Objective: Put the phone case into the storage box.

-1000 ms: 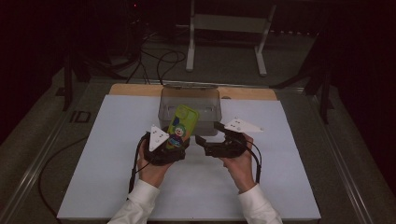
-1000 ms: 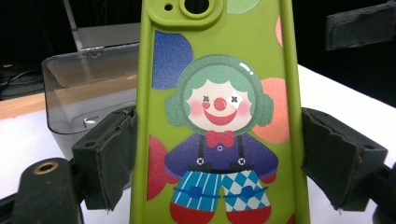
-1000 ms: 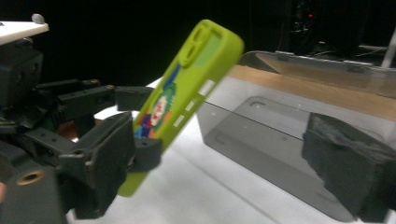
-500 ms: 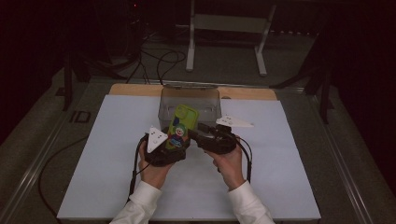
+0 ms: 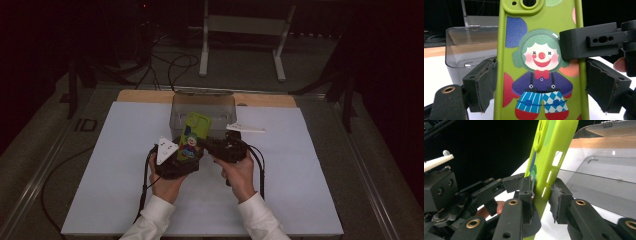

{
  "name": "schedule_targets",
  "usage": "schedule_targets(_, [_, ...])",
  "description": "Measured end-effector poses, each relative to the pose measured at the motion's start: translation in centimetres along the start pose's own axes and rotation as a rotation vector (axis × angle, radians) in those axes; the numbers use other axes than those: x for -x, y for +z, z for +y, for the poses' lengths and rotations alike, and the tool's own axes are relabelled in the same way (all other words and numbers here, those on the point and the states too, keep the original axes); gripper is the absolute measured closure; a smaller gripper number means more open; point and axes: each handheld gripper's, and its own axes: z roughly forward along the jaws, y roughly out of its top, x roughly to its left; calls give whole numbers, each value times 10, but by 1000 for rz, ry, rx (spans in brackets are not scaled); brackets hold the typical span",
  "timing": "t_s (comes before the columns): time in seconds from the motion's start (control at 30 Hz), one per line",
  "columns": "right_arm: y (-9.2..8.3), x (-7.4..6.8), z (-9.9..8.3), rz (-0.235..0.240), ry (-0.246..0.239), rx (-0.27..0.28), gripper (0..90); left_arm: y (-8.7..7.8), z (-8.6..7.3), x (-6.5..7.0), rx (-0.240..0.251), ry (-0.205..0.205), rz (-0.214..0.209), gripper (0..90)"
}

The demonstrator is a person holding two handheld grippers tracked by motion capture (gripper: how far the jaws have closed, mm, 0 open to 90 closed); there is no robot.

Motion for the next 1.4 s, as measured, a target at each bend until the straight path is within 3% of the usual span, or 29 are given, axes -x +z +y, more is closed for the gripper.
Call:
schedule_targets(0.37, [5, 0, 0, 0, 25, -8, 779, 1, -4, 4, 7, -14, 24, 158])
schedule_targets(0.43, [5, -4, 0, -15, -6, -13, 785, 2, -5, 4, 7, -19, 17, 157])
schedule_targets(0.57, [4, -5, 0, -12, -16, -4, 788, 1, -4, 3, 9, -12, 9, 153])
schedule_targets(0.77, [2, -4, 1, -13, -16, 6, 787, 3, -1, 4, -8, 26, 1, 120])
schedule_targets(0.83, [1, -3, 1, -16, -24, 10, 786, 3, 2, 4, -22, 61, 1, 88])
schedule_targets(1.0, [-1, -3, 2, -21, -17, 13, 786, 3, 3, 2, -26, 67, -10, 44])
schedule_targets(1.1, [-3, -1, 3, -32, -23, 17, 786, 2, 4, 0, -32, 103, -17, 0])
schedule_targets(1.13, [-3, -2, 4, -35, -19, 18, 786, 0, 5, 0, -25, 121, 2, 0])
schedule_targets(1.33, [-8, -1, 7, -53, -45, 31, 786, -12, 11, -7, -11, 147, 12, 0])
schedule_targets(1.4, [-11, 0, 9, -65, -49, 32, 786, -23, 14, -16, -19, 165, 21, 0])
